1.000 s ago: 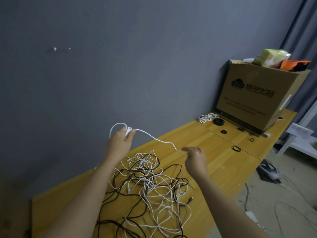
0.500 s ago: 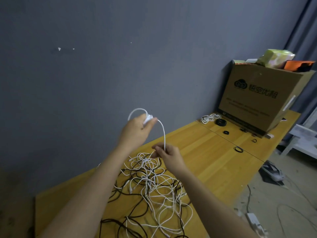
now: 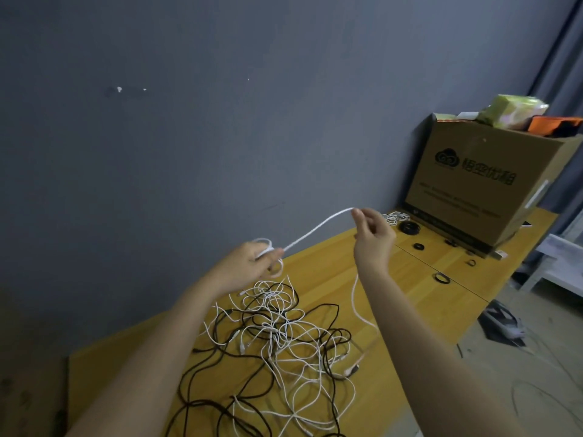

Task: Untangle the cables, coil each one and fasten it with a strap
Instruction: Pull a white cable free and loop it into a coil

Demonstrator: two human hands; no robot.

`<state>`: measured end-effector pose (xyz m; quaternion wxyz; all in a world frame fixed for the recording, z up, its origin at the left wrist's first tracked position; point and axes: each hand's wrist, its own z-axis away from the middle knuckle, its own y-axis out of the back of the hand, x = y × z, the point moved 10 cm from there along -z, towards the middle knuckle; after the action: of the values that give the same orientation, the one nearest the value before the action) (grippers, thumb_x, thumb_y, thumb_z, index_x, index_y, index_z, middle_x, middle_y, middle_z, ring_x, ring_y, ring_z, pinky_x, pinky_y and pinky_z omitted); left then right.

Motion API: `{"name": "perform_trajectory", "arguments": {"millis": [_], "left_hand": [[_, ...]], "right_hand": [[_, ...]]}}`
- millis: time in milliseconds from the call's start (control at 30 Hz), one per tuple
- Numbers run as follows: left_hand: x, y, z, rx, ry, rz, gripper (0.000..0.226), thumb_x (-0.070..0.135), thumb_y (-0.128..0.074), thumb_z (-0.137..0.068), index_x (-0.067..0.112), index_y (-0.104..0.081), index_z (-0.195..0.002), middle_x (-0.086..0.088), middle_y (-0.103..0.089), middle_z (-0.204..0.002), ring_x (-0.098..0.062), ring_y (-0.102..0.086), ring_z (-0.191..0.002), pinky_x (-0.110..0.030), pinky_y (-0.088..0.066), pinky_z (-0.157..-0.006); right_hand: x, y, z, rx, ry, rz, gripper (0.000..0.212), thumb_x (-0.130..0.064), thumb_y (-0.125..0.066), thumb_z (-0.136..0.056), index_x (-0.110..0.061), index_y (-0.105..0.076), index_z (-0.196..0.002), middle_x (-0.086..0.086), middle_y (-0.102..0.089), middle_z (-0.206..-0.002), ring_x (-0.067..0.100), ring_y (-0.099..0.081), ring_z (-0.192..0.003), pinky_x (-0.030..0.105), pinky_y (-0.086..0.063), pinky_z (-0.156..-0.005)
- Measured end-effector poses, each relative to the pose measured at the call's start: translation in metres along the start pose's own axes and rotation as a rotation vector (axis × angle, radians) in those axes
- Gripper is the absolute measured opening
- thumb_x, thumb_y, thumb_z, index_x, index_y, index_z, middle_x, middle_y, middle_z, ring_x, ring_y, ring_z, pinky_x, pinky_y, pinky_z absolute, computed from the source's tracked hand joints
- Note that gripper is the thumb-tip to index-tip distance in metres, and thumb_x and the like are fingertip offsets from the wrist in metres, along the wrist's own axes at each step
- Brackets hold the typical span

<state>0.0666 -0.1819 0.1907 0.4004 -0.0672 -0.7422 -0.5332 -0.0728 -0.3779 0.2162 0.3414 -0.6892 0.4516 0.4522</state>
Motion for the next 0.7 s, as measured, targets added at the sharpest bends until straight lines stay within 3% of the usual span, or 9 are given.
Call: {"name": "perform_trajectory", "arguments": {"millis": [100,200,267,400,500,567,600,700], "left_hand": [[0.028,-0.018,0.014,-0.193,-0.046,0.490,0.041,0.044,-0.041,-0.092,0.011,-0.048,-0.068,0.003,-0.040,-0.051,-0.005,-0.028,-0.040,-0.016,-0.024,-0.041],[0.046,0.001,0.014,-0.081,-0.085,0.836,0.036,0.038,-0.040,-0.089,0.009,-0.042,-0.067,0.008,-0.028,-0.044,-0.005,-0.021,-0.036,-0.016,-0.015,-0.038],[0.047,0.016,0.010,0.034,-0.097,0.891,0.034,0.036,-0.037,-0.093,0.010,-0.043,-0.073,0.008,-0.029,-0.046,-0.005,-0.022,-0.037,-0.020,-0.014,-0.043],[0.040,0.027,0.001,0.202,-0.088,0.789,0.019,0.013,-0.035,-0.103,0.015,-0.042,-0.085,0.007,-0.038,-0.060,-0.005,-0.035,-0.046,-0.016,-0.029,-0.052],[0.032,0.024,-0.008,0.268,-0.069,0.688,0.019,0.005,-0.032,-0.103,0.019,-0.039,-0.092,0.002,-0.043,-0.069,-0.001,-0.045,-0.053,-0.012,-0.037,-0.058],[0.027,0.016,-0.016,0.281,-0.062,0.512,0.009,0.010,-0.030,-0.104,0.017,-0.036,-0.101,0.000,-0.048,-0.072,0.000,-0.048,-0.061,-0.011,-0.039,-0.066],[0.023,0.011,-0.020,0.277,-0.046,0.419,0.004,0.014,-0.031,-0.104,0.015,-0.035,-0.106,-0.001,-0.050,-0.075,-0.004,-0.050,-0.067,-0.015,-0.039,-0.069],[0.007,-0.002,-0.028,0.268,-0.002,0.136,0.017,0.020,-0.037,-0.102,0.006,-0.036,-0.113,-0.010,-0.054,-0.096,-0.024,-0.057,-0.087,-0.031,-0.041,-0.079]], "right_hand": [[-0.002,-0.018,-0.007,-0.051,0.011,0.081,0.015,-0.030,-0.060,-0.093,-0.020,-0.070,-0.098,-0.008,-0.062,-0.076,-0.003,-0.051,-0.066,0.010,-0.040,-0.059],[0.020,-0.046,0.006,-0.287,0.019,0.301,0.027,-0.031,-0.059,-0.094,-0.008,-0.072,-0.103,-0.006,-0.056,-0.060,-0.003,-0.045,-0.048,0.009,-0.031,-0.046],[0.045,-0.061,0.029,-0.486,-0.013,0.402,0.031,-0.033,-0.058,-0.094,-0.008,-0.071,-0.106,-0.008,-0.051,-0.056,0.001,-0.036,-0.039,0.011,-0.027,-0.042],[0.076,-0.077,0.081,-0.758,-0.050,0.440,0.028,-0.031,-0.054,-0.096,-0.015,-0.069,-0.114,0.002,-0.054,-0.064,0.004,-0.035,-0.044,0.019,-0.031,-0.046],[0.083,-0.085,0.109,-0.855,0.016,0.495,0.033,-0.027,-0.050,-0.099,-0.019,-0.060,-0.129,-0.012,-0.053,-0.060,0.010,-0.043,-0.053,0.025,-0.037,-0.054],[0.074,-0.088,0.121,-0.890,0.161,0.607,0.034,-0.029,-0.046,-0.101,-0.021,-0.056,-0.132,-0.017,-0.048,-0.058,0.005,-0.044,-0.051,0.021,-0.037,-0.055],[0.066,-0.090,0.126,-0.895,0.243,0.644,0.033,-0.029,-0.044,-0.101,-0.020,-0.057,-0.130,-0.018,-0.046,-0.057,0.002,-0.043,-0.049,0.018,-0.034,-0.053],[0.042,-0.088,0.131,-0.873,0.382,0.647,0.027,-0.030,-0.046,-0.101,-0.017,-0.061,-0.119,-0.019,-0.041,-0.055,0.000,-0.043,-0.045,0.014,-0.026,-0.047]]}}
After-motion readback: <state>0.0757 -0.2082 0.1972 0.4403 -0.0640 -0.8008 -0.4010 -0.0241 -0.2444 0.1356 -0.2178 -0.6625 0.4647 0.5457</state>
